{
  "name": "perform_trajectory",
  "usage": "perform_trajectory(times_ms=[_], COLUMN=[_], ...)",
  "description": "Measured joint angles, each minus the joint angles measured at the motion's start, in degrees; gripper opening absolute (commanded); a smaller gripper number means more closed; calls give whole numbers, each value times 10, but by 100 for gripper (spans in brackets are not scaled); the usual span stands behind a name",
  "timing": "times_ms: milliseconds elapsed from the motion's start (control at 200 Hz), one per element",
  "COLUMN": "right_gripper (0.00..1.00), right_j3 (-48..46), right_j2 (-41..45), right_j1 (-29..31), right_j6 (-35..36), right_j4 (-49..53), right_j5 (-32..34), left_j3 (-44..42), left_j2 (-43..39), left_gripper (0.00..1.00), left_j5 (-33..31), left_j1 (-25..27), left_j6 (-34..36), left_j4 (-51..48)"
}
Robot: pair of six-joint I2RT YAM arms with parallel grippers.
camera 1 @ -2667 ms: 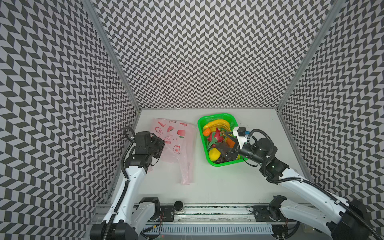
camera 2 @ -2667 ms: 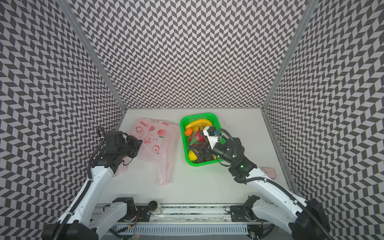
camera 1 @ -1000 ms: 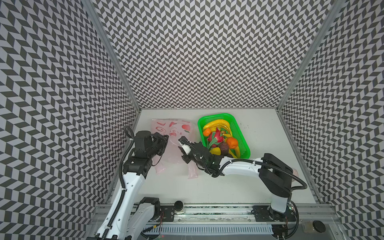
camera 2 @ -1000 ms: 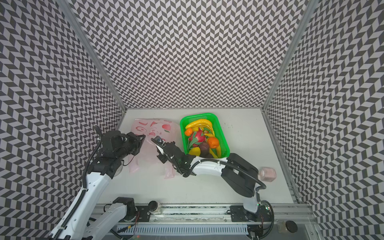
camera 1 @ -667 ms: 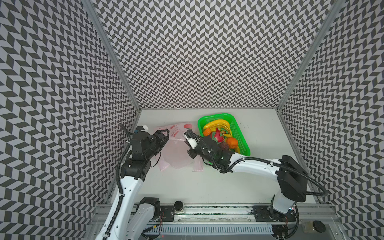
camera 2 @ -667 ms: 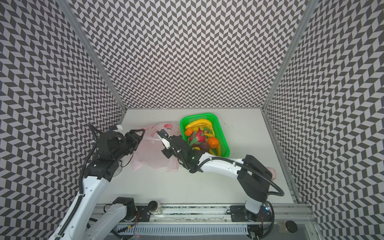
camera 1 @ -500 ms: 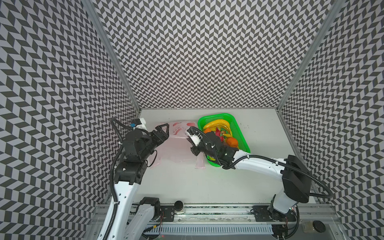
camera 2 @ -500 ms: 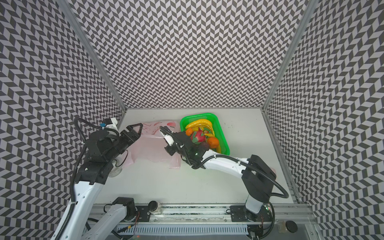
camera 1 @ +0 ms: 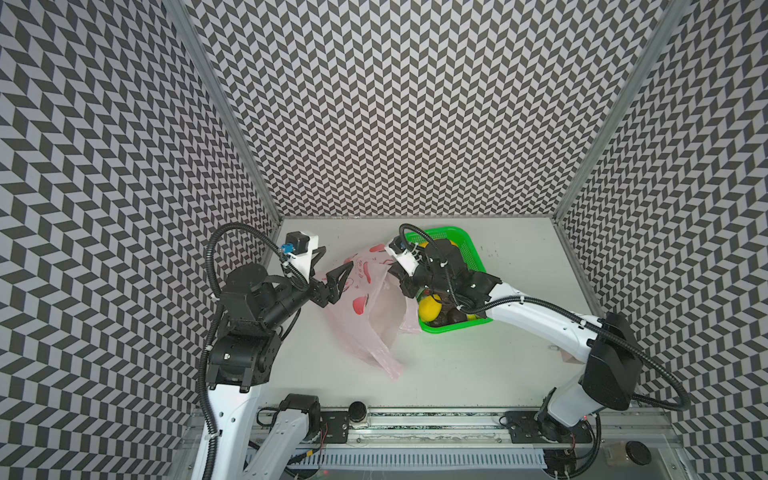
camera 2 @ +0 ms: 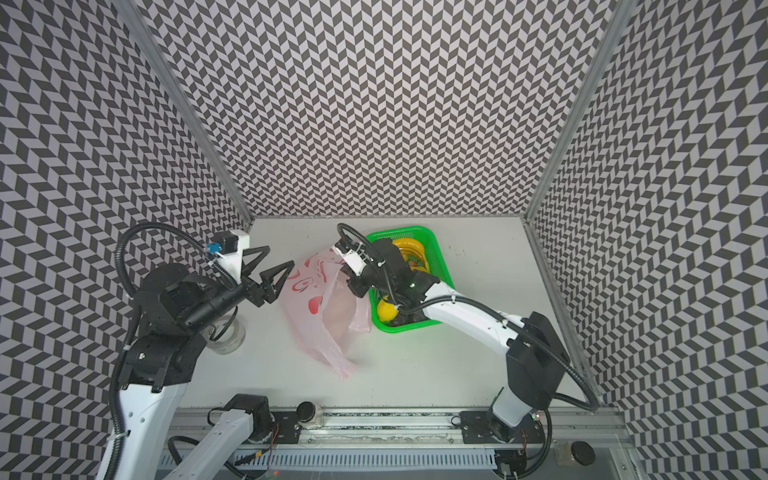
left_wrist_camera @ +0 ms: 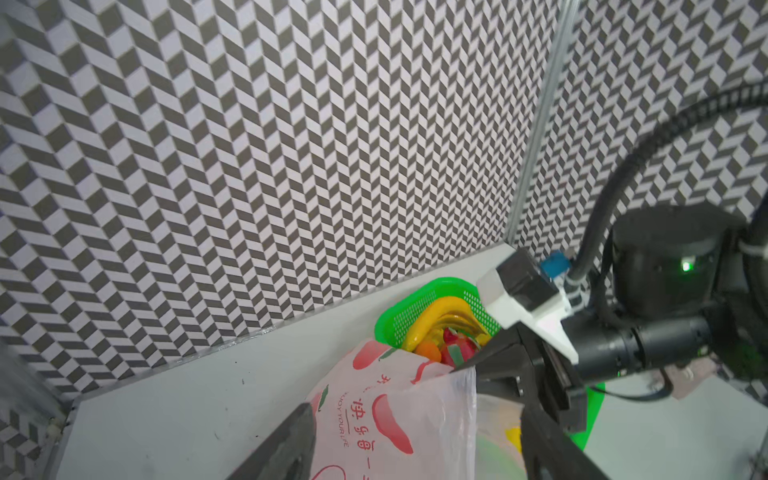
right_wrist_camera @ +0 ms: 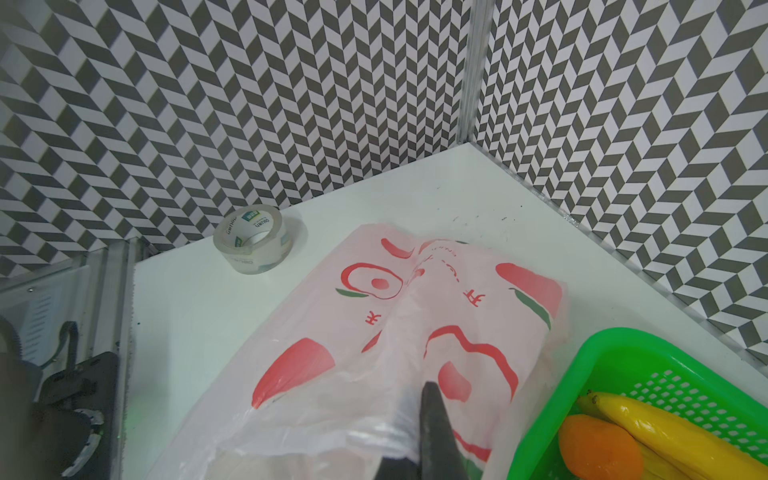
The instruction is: Place the fake fruits into the plastic bag and tie a complex knot
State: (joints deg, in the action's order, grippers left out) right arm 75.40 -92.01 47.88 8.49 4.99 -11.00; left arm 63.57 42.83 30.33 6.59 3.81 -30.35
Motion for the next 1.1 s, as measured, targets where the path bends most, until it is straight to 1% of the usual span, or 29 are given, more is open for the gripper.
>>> perform_trajectory(times_ms=[90,195,340,551,736,846,941,1041,1101], right_gripper=[0,0,0,0,0,0,0,0,0], right_j3=[8,14,14,14,14,14,14,14,14], right_j2=[3,3,3,5,9,12,16,17,18], right_j1=[-7,-12,-11,-11,-11,-11,-11,-11,-11], right_j6=[-4,-10,-17,-28,-36,-38,-38,-38,-38], right_j4=[13,26,36,38,38,38,38,38,39], right_j5=[-16,-24,-29,-30,-38,-43,-47,-53,-55], left_j3=[-13,-48,-94,-158,-168,-168,-168,-168,-168], left_j2=[5,-2,-3,11,57,87,104,113,115], left_gripper=[84,86,87,87,88,87,85,77,69], left_j5=[26,43,28,-92,-221,-292,-345,-391,-414], left_j1=[15,47,116,227,304,332,345,349,350], left_j6=[24,27,8,-39,-52,-52,-52,-50,-50], left_j4=[-4,3,30,94,123,125,125,127,129])
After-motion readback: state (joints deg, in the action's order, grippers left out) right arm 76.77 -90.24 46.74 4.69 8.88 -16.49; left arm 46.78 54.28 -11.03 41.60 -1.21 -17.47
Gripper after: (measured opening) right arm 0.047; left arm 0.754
